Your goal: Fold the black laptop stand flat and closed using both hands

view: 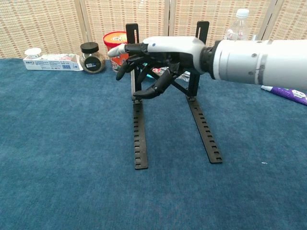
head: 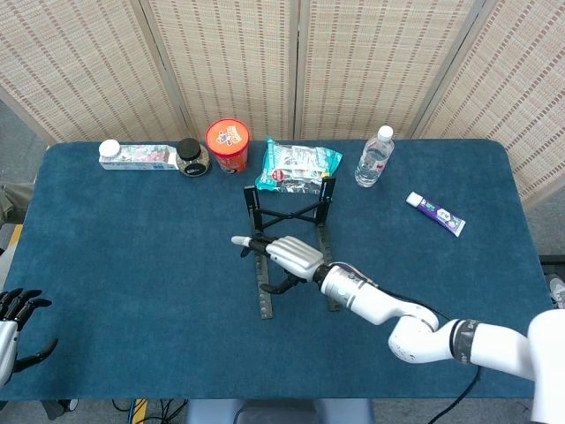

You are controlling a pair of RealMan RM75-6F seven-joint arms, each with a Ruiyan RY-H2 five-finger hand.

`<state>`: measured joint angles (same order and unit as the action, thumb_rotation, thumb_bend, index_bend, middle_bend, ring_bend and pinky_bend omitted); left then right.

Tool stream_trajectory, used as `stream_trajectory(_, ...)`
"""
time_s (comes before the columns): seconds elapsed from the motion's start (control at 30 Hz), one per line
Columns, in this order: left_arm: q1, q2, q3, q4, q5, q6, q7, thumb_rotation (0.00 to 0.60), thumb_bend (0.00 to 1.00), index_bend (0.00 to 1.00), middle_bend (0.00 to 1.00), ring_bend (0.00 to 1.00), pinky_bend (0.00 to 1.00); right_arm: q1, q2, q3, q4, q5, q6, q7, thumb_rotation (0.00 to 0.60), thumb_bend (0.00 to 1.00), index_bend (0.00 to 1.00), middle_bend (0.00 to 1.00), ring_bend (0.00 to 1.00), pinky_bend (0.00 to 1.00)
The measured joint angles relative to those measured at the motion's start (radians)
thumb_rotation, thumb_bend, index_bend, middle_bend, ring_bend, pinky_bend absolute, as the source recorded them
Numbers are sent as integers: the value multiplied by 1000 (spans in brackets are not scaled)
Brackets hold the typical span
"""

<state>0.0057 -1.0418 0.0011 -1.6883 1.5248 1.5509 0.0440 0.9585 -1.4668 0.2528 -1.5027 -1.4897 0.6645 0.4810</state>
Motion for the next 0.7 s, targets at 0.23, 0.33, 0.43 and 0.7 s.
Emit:
stream_trajectory(0.23,4,-1,3,4,-8,-5,-4,600,173,299,200,111,74,71,-137,11,152,36,-23,11,600,252,2,260,131,249)
stream_trajectory(0.33,6,0,4,5,-8,-5,-6,600,172,299,201,111,74,97,-192,15,225,56,-36,18,600,251,3,260,131,249)
stream_trajectory(0.43,9,2,5,6,-9,-2,-10,600,172,299,201,111,74,121,-244,22,303,80,-51,30,600,251,2,260,131,249)
stream_trajectory(0.7,18,8,6,7,-14,4,-21,600,172,299,201,111,74,165,-338,37,464,132,-92,81,600,252,3,261,132,249)
